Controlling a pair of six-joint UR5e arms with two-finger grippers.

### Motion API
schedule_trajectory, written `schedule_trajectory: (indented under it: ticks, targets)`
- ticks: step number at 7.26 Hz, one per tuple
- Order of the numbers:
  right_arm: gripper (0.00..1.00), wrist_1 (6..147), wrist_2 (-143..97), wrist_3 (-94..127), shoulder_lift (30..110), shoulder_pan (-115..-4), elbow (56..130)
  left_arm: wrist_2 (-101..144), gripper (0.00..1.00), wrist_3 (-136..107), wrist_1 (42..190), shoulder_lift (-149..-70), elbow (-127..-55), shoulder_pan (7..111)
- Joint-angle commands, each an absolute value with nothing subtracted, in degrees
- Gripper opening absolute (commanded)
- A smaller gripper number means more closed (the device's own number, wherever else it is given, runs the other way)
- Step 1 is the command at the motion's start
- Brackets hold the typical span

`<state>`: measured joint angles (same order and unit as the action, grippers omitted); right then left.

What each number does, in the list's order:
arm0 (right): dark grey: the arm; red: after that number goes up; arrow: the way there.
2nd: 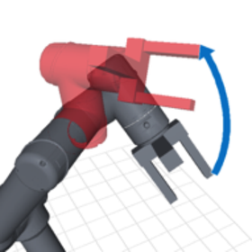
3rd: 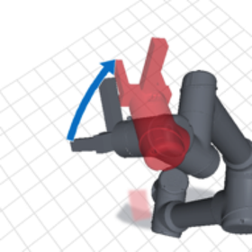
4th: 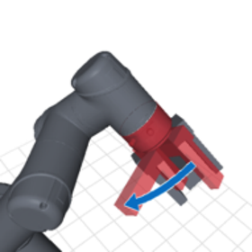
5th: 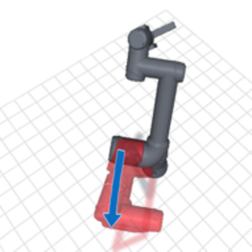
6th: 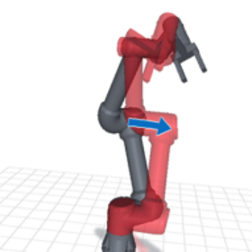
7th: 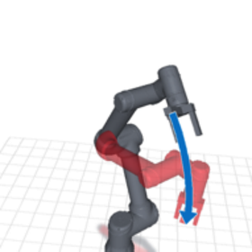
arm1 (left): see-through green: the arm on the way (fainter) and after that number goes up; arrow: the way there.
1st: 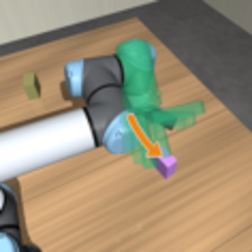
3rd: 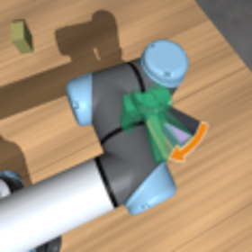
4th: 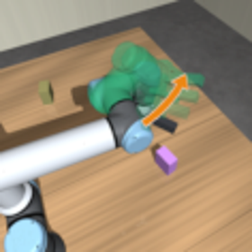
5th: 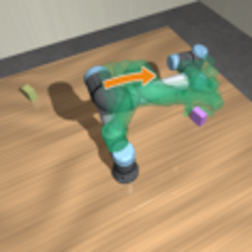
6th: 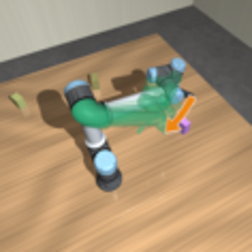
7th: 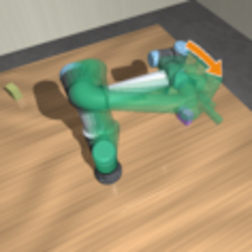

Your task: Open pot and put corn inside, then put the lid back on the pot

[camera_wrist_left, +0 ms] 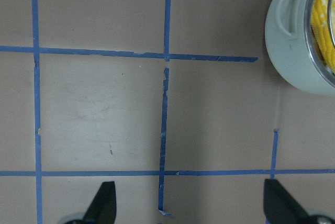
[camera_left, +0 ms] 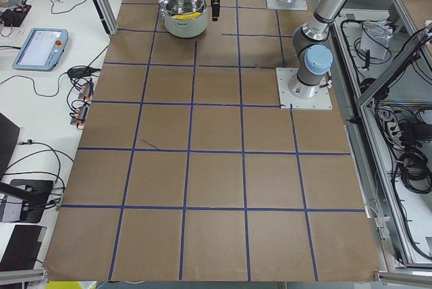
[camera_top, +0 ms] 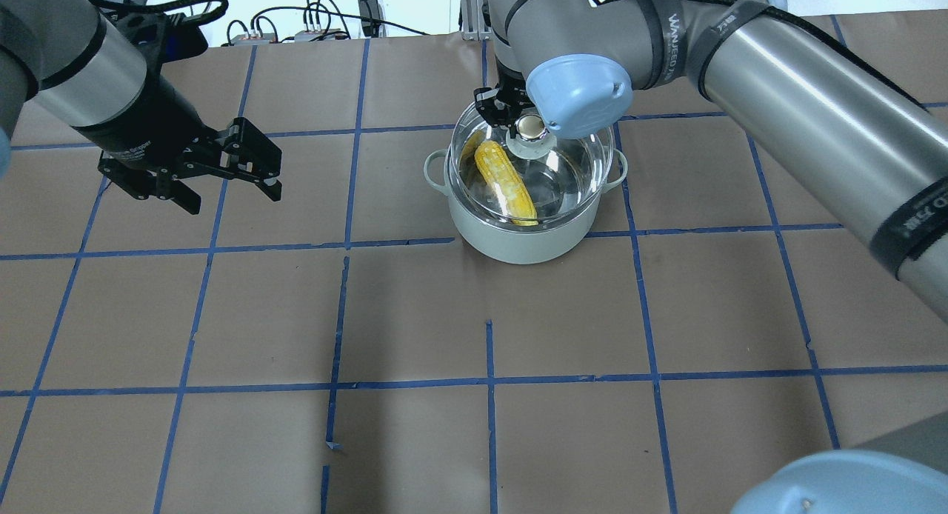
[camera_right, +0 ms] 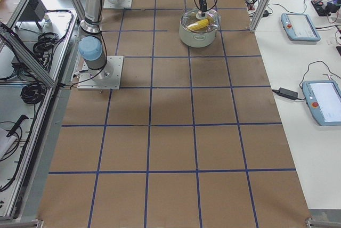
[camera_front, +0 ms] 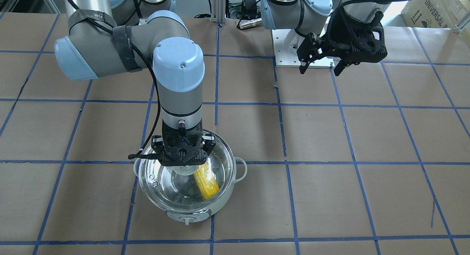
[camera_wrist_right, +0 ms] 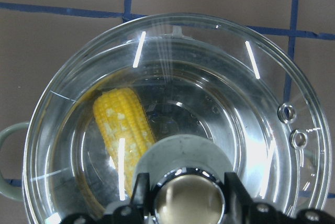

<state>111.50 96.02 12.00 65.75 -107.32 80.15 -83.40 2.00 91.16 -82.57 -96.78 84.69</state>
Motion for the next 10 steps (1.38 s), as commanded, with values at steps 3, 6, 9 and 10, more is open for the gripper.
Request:
schedule_trajectory:
  ticks: [3, 6, 9, 10]
  targets:
    - [0.44, 110.30, 93.62, 13.00, 65.74, -107.49, 79.98, -83.85, 1.00, 1.93, 91.31, -82.62, -96.15, 84.73]
    - [0.44, 110.30, 93.43, 13.19, 65.48, -107.32, 79.98, -83.67, 1.00, 2.11, 90.45, -82.53, -96.68, 84.73]
    - [0.44, 110.48, 93.69, 12.66, 65.39, -106.88, 80.24, -83.85, 1.00, 1.23, 87.10, -82.53, -96.68, 84.46]
    - [0.44, 110.48, 93.78, 12.66, 65.30, -106.88, 80.42, -83.85, 1.00, 1.06, 87.10, -82.53, -96.68, 84.46]
